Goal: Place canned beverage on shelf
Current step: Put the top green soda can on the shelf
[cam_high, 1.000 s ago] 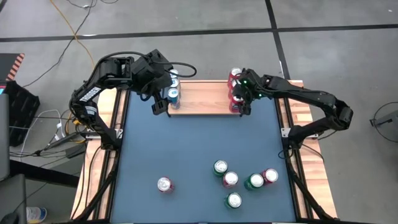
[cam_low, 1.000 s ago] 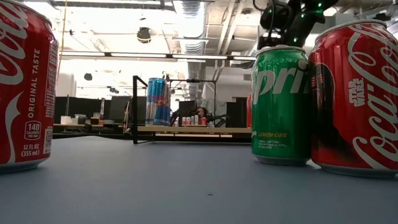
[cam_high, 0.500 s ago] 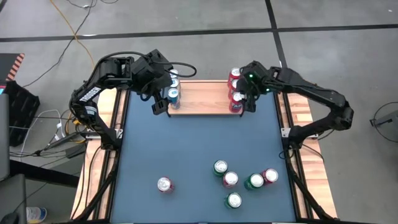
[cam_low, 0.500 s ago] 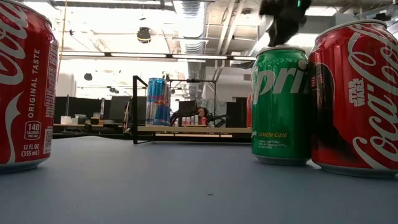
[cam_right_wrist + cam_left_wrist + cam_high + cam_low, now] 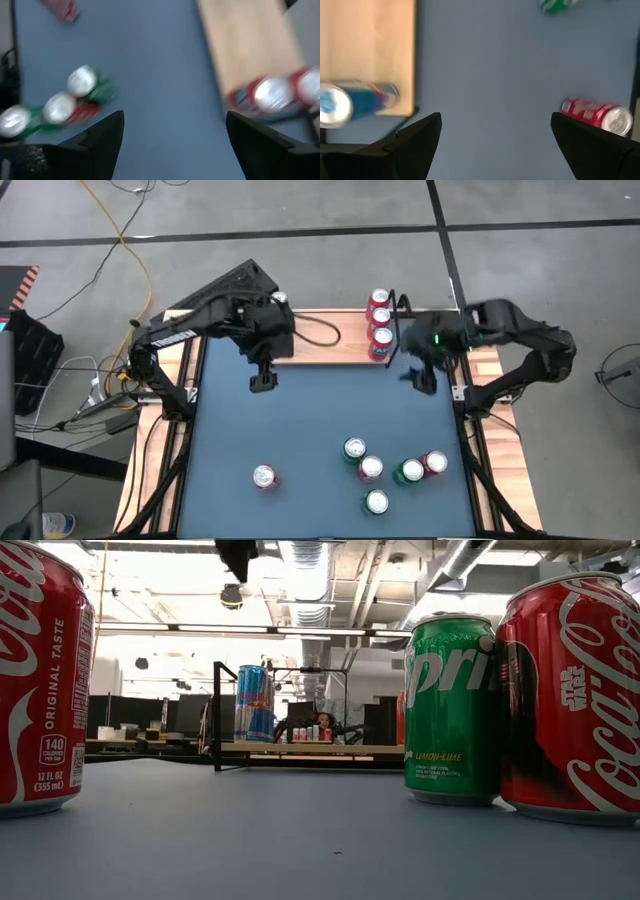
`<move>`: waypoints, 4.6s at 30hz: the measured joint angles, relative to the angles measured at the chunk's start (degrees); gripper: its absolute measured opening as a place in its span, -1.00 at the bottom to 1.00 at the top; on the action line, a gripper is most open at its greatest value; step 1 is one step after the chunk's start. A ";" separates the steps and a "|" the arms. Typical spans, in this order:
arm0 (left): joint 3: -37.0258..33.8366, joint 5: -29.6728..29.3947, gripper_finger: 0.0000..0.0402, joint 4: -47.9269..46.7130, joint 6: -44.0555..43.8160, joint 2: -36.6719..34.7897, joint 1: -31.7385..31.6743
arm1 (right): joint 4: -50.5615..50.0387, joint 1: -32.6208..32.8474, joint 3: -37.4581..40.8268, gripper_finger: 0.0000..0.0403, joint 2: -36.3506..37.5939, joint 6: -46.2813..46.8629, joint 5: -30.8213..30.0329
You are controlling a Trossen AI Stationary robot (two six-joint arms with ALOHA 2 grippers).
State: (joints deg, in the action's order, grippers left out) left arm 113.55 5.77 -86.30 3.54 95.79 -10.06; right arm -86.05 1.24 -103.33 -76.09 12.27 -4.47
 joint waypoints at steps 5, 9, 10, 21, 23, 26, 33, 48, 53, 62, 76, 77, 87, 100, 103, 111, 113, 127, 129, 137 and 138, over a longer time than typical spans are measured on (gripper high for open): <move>-8.11 1.84 0.80 1.41 1.33 0.00 1.02 | -3.90 13.11 0.00 0.65 -0.78 14.26 -0.46; -13.72 4.84 0.80 8.03 3.98 -0.01 2.22 | -3.77 22.74 0.04 0.65 -0.71 26.21 -6.69; -14.84 5.50 0.80 10.50 4.56 0.00 2.58 | -3.90 25.04 0.04 0.65 -0.71 29.37 -8.76; -19.34 9.93 0.80 47.26 2.87 -0.02 7.29 | -3.97 41.24 0.04 0.65 -0.82 47.86 -21.22; -19.36 7.41 0.80 52.05 3.07 -0.02 9.39 | -3.94 42.64 0.21 0.65 -0.84 47.60 -22.02; -19.36 5.02 0.80 58.18 3.07 -0.02 12.95 | -3.93 43.97 1.31 0.65 -0.88 47.44 -22.97; -19.38 3.07 0.80 67.08 4.62 4.41 17.35 | -3.83 48.24 5.56 0.65 -0.95 47.76 -22.49; -19.40 13.56 0.80 71.18 6.11 16.80 16.78 | -2.06 50.44 11.66 0.65 -0.95 56.27 -22.47; -19.40 13.99 0.80 72.38 6.16 19.00 16.80 | -0.78 50.44 12.57 0.65 -0.95 56.48 -22.57; -19.32 12.87 0.80 70.84 8.71 21.84 16.99 | -0.38 50.42 12.59 0.65 -0.95 56.54 -22.62; -19.32 7.97 0.80 69.33 10.15 22.52 17.68 | -0.25 50.44 12.59 0.65 -0.95 56.74 -22.64; -19.32 7.42 0.80 68.97 10.71 23.03 17.87 | -0.25 50.43 12.59 0.65 -0.95 56.74 -22.64; -19.32 6.02 0.68 68.89 9.15 23.34 18.07 | -0.64 50.43 12.59 0.65 -0.95 56.74 -23.05; -19.32 4.19 0.44 69.30 0.37 23.19 18.02 | -0.53 50.46 12.57 0.65 -1.14 58.27 -23.10; -19.43 3.78 0.44 68.90 -3.23 22.26 17.95 | -0.25 50.49 12.57 0.65 -1.14 58.27 -24.52; -19.47 -2.17 0.43 63.49 -3.24 13.06 15.61 | -0.27 50.49 12.57 0.65 -1.14 58.31 -27.15; -19.47 -4.54 0.43 63.52 -2.79 11.25 14.23 | -0.25 50.49 12.55 0.65 -1.14 58.31 -27.89; -19.38 1.84 0.45 65.31 -2.44 6.47 -6.67 | -0.69 48.64 12.56 0.65 -1.14 63.24 -33.55; -19.38 2.81 0.46 65.63 -2.26 6.68 -9.29 | -0.71 47.37 12.55 0.65 -1.14 63.39 -33.79; -19.34 4.90 0.47 70.85 6.19 8.39 -15.41 | -0.38 41.88 12.55 0.65 -1.14 63.36 -33.79; -19.34 5.35 0.47 70.18 7.06 8.92 -15.92 | -0.45 41.21 12.55 0.65 -1.14 63.34 -33.79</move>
State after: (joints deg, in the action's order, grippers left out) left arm 94.21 11.12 -16.13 10.60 104.71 -25.98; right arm -86.50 42.45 -90.78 -77.23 75.61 -38.26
